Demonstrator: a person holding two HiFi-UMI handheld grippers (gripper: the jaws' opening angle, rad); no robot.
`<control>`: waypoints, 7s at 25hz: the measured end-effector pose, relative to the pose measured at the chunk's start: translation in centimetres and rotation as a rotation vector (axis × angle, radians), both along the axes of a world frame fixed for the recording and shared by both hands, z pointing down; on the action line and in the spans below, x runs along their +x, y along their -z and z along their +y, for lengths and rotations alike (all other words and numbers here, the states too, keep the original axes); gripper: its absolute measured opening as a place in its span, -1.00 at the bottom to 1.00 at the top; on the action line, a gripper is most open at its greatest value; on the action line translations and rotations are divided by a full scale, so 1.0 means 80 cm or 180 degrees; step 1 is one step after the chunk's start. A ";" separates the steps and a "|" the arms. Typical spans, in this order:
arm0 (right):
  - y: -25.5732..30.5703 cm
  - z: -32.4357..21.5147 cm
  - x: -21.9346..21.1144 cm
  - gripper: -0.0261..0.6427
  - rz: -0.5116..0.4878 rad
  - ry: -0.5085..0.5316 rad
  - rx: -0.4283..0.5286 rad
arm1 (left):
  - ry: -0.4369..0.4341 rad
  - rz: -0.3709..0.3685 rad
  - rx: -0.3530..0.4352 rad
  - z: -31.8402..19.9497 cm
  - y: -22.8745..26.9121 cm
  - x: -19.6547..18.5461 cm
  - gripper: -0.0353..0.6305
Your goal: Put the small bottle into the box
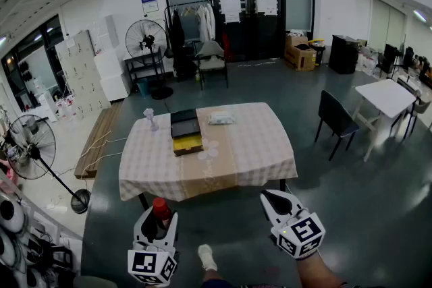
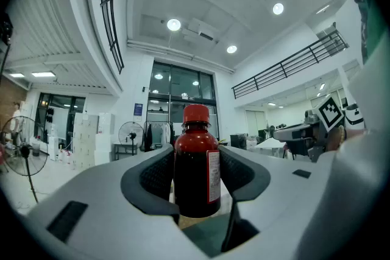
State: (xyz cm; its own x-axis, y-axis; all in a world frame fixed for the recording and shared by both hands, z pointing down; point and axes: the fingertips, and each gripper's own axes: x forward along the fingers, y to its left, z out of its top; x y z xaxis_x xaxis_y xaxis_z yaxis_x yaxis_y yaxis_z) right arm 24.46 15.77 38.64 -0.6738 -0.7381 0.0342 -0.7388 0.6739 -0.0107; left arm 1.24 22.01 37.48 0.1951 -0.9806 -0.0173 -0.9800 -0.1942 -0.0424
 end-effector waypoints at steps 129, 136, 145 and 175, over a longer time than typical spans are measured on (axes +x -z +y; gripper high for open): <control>-0.004 -0.690 -0.380 -0.90 -0.0164 0.0931 -0.0313 | -0.0105 0.0876 -0.0772 -0.672 -0.095 -0.275 -0.17; -0.040 -0.722 -0.382 -0.90 -0.0187 0.1009 -0.0466 | -0.0052 0.1149 -0.1181 -0.726 -0.176 -0.266 -0.17; -0.075 -0.747 -0.379 -0.90 -0.0146 0.1145 -0.0657 | 0.0186 0.1255 -0.1642 -0.766 -0.263 -0.263 -0.17; -0.170 -0.815 -0.367 -0.90 0.0012 0.1286 -0.1138 | 0.0906 0.1740 -0.3086 -0.843 -0.503 -0.276 -0.17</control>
